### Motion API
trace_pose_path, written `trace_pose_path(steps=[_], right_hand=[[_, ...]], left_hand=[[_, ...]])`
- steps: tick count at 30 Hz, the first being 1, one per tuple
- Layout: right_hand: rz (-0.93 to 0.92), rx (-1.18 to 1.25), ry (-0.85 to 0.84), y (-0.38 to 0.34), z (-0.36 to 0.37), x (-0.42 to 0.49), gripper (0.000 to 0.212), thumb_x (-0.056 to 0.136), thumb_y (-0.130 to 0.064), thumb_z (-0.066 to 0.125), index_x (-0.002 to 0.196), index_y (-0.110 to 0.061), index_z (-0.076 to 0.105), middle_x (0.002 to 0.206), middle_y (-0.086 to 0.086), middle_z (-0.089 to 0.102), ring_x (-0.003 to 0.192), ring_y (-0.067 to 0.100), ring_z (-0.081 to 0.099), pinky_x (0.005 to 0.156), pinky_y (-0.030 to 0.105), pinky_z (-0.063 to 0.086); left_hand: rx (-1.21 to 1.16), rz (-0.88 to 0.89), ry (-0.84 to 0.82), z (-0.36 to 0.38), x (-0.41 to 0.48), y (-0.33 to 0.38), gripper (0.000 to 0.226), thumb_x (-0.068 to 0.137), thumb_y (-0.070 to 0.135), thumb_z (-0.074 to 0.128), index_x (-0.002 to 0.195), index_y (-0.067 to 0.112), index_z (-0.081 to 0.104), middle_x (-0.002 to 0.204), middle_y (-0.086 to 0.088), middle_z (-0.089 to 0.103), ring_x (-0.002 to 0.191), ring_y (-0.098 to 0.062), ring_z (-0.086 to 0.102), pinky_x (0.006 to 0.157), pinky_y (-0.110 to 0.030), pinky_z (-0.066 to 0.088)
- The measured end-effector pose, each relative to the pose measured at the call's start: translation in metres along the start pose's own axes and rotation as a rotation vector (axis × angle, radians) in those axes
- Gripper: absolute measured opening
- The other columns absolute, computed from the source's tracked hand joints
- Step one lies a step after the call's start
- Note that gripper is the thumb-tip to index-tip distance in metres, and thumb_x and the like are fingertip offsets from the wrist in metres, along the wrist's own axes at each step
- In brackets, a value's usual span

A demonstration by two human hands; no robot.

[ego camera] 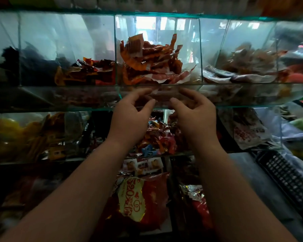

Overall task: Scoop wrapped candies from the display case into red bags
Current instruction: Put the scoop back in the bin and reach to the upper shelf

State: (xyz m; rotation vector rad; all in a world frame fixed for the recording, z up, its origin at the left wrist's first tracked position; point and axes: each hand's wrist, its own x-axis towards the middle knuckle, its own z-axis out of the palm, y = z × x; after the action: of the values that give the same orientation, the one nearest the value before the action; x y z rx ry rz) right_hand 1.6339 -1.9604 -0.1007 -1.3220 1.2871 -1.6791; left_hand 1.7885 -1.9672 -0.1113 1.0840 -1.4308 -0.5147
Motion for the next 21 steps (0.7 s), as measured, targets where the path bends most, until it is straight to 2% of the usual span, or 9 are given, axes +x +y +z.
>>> trace_pose_path(steps=[3, 5, 7, 11, 16, 21], right_hand=[[-0.019, 0.001, -0.011, -0.003, 0.002, 0.008, 0.021, 0.088, -0.011, 0.077, 0.108, -0.018, 0.073, 0.092, 0.002, 0.079, 0.080, 0.017, 0.077, 0.070, 0.035, 0.064], [-0.030, 0.010, 0.006, -0.004, 0.003, 0.012, 0.013, 0.089, -0.010, 0.076, 0.099, -0.018, 0.074, 0.086, 0.000, 0.077, 0.069, 0.009, 0.075, 0.060, 0.021, 0.058], [-0.037, 0.024, 0.026, -0.005, 0.004, 0.014, 0.010, 0.090, -0.009, 0.076, 0.093, -0.018, 0.075, 0.082, -0.001, 0.077, 0.062, 0.005, 0.072, 0.056, 0.016, 0.054], [-0.042, 0.084, 0.096, -0.002, 0.010, 0.010, 0.014, 0.089, -0.009, 0.077, 0.086, -0.023, 0.076, 0.077, -0.004, 0.077, 0.070, 0.006, 0.074, 0.063, 0.018, 0.057], [-0.006, 0.092, 0.157, 0.000, 0.023, 0.006, 0.012, 0.091, -0.014, 0.075, 0.086, -0.026, 0.075, 0.084, -0.007, 0.077, 0.082, 0.004, 0.074, 0.072, 0.017, 0.059], [0.143, 0.099, 0.084, -0.009, 0.022, 0.007, 0.010, 0.094, -0.015, 0.071, 0.087, -0.022, 0.075, 0.088, -0.003, 0.078, 0.085, 0.009, 0.076, 0.074, 0.024, 0.061]], left_hand=[[-0.021, 0.005, 0.026, 0.004, 0.002, -0.005, 0.022, 0.097, 0.020, 0.070, 0.118, 0.025, 0.073, 0.103, 0.014, 0.074, 0.099, 0.002, 0.069, 0.087, -0.017, 0.056], [-0.050, 0.003, 0.037, 0.008, 0.003, -0.006, 0.021, 0.096, 0.019, 0.070, 0.117, 0.023, 0.075, 0.105, 0.012, 0.075, 0.101, 0.000, 0.070, 0.090, -0.023, 0.058], [-0.078, -0.005, 0.054, 0.012, 0.006, -0.005, 0.019, 0.096, 0.019, 0.071, 0.115, 0.020, 0.076, 0.105, 0.010, 0.076, 0.101, -0.001, 0.070, 0.091, -0.026, 0.058], [-0.109, -0.026, 0.110, 0.019, 0.008, -0.003, 0.015, 0.096, 0.020, 0.073, 0.110, 0.016, 0.078, 0.102, 0.007, 0.077, 0.098, -0.002, 0.071, 0.087, -0.023, 0.058], [-0.112, -0.047, 0.170, 0.026, 0.011, -0.002, 0.010, 0.093, 0.018, 0.076, 0.102, 0.014, 0.079, 0.092, 0.009, 0.076, 0.087, 0.001, 0.071, 0.074, -0.014, 0.055], [-0.098, -0.056, 0.170, 0.027, 0.011, 0.000, 0.009, 0.092, 0.018, 0.076, 0.100, 0.015, 0.079, 0.090, 0.010, 0.076, 0.085, 0.001, 0.071, 0.072, -0.014, 0.055]])
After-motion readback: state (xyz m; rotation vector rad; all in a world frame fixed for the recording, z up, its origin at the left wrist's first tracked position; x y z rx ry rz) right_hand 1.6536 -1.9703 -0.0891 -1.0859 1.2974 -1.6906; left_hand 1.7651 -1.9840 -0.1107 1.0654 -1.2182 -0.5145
